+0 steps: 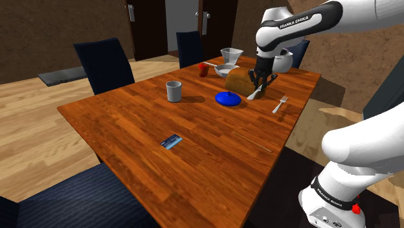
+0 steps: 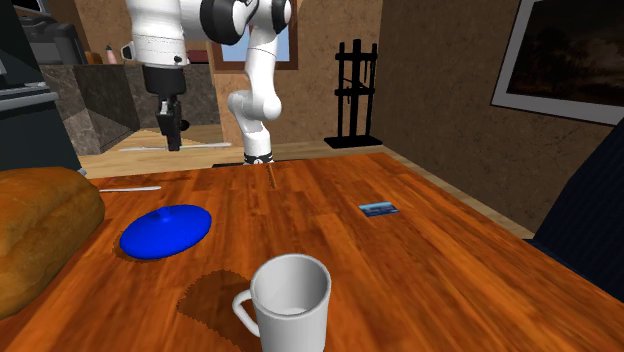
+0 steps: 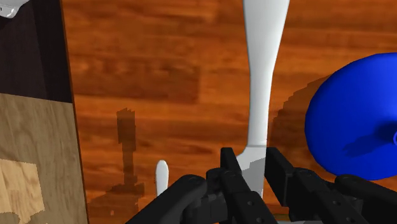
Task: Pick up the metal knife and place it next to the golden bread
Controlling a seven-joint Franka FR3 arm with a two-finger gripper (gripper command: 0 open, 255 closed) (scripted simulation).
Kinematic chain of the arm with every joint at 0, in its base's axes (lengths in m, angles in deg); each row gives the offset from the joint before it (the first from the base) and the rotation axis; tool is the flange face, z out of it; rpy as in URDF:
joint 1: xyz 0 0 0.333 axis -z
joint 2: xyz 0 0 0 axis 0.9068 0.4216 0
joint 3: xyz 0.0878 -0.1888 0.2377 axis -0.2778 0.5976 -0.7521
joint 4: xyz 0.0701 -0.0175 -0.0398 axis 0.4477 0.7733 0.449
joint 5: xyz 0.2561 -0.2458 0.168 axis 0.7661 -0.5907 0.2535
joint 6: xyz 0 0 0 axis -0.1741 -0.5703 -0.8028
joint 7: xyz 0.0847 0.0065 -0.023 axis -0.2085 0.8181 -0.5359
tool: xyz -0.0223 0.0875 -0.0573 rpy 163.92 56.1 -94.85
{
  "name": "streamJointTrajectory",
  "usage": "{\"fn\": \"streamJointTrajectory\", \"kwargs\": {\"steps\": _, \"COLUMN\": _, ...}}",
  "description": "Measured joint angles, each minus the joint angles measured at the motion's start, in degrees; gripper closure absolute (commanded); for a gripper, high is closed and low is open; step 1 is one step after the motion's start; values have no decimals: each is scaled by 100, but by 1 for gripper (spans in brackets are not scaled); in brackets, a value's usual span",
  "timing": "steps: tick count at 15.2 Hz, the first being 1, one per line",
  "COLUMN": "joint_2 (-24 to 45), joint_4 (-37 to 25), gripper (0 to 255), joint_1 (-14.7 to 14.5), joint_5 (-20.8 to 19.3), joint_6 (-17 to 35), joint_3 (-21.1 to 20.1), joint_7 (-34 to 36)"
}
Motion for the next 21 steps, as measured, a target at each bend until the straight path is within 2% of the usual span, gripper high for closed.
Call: {"fn": "streamJointTrajectory", "kwargs": {"steps": 21, "joint_2": 788, "joint_4": 1003, "gripper": 255, "joint_1": 86, "joint_5": -326, "joint_6": 1719, "joint_3": -281, "joint_7": 408}}
